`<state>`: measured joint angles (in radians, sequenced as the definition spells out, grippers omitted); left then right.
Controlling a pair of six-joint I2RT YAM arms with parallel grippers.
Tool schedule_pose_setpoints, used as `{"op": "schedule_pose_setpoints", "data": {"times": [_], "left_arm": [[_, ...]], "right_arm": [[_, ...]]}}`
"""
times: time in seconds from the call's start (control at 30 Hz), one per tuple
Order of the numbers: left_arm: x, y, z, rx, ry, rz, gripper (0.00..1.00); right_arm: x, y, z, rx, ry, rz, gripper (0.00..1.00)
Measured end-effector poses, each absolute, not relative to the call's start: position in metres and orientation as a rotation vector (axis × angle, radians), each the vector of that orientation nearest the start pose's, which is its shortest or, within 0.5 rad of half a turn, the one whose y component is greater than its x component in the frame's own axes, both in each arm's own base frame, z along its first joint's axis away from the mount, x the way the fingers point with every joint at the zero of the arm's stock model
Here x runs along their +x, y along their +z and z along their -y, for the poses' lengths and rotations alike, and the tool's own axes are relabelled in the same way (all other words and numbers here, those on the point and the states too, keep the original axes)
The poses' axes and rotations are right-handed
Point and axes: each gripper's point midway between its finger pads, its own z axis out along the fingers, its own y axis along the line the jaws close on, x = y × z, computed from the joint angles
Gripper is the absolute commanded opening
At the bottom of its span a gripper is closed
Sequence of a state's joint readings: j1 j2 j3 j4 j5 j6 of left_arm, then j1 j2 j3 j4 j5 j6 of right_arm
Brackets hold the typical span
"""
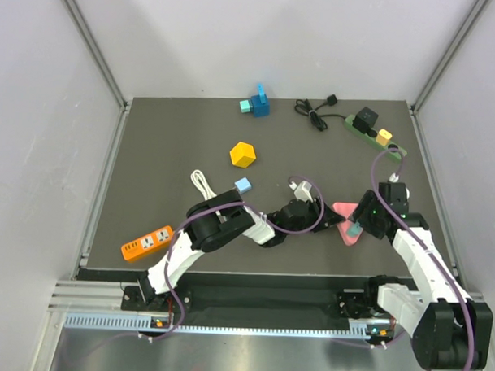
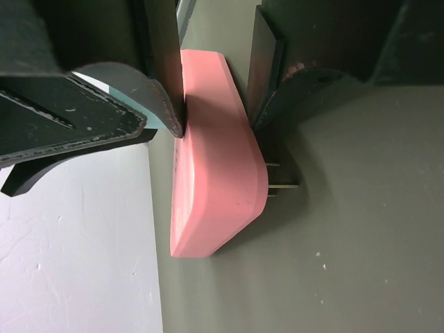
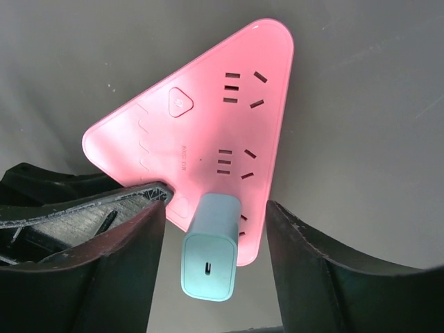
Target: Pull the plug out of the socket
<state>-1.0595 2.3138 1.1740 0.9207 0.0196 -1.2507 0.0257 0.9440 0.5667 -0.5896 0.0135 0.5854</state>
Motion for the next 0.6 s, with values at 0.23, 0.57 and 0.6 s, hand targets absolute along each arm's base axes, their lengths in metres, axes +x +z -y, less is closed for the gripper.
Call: {"op": "schedule_pose_setpoints", "data": {"times": [0.23,0.57,0.6], "left_arm": [[0.254,0.044,0.540,-0.186,-1.571,-2.122,0.00],[0.255,0.043,0.539,-0.189,-1.572,-2.123,0.00],[0.256,0.043,0.539,-0.190,-1.574,-2.123,0.00]], "right_arm": [[0.230,0.063,-0.033,0.676,0.231,-2.466,0.54],[0.226,0.058,-0.039,0.657,0.206,-2.474,0.36],[0.226,0.057,-0.039,0.653,0.196,-2.473,0.35]]}}
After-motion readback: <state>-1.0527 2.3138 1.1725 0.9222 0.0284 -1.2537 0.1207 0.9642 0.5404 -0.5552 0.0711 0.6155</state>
